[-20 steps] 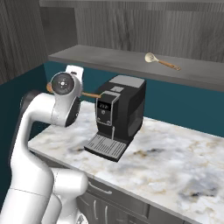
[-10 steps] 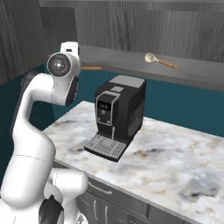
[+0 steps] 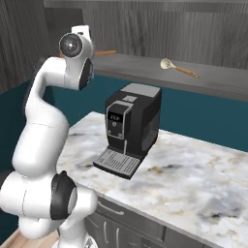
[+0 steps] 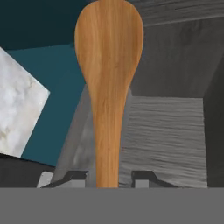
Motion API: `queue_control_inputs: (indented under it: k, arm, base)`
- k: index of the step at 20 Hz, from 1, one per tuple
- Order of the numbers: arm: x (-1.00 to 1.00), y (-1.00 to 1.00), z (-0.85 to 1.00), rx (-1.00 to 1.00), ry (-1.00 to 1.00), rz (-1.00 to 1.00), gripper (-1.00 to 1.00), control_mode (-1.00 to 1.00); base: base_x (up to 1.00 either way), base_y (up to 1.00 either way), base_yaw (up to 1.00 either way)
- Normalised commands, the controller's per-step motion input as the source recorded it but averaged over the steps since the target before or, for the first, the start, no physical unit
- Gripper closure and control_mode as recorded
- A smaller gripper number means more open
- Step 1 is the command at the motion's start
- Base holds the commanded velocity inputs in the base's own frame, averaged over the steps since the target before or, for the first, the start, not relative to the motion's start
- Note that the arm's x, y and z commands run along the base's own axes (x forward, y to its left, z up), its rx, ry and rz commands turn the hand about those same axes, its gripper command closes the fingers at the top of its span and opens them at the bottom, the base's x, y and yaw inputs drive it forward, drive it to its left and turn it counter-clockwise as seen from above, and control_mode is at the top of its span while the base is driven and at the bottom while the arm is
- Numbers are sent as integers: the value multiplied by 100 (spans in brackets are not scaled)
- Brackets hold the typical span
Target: Organize the utensils by type. Pick up the wooden spoons from the counter and place them in the open cabinet. Then pick up the metallic utensils from the counter and place them in the open drawer.
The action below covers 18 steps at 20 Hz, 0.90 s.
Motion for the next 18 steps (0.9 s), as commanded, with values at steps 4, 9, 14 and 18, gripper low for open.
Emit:
queue_control_inputs:
  k: [4, 9, 14, 18]
  arm:
    - [80, 0, 0, -6, 0, 0, 100, -100]
    - [68, 0, -7, -3, -3, 0, 100, -100]
    - [55, -1, -9, -1, -7, 0, 100, -100]
    - [41, -5, -21, -5, 0, 2, 100, -100]
  base:
    - [0, 0, 0]
    - [0, 0, 0]
    - [0, 0, 0]
    - [0, 0, 0]
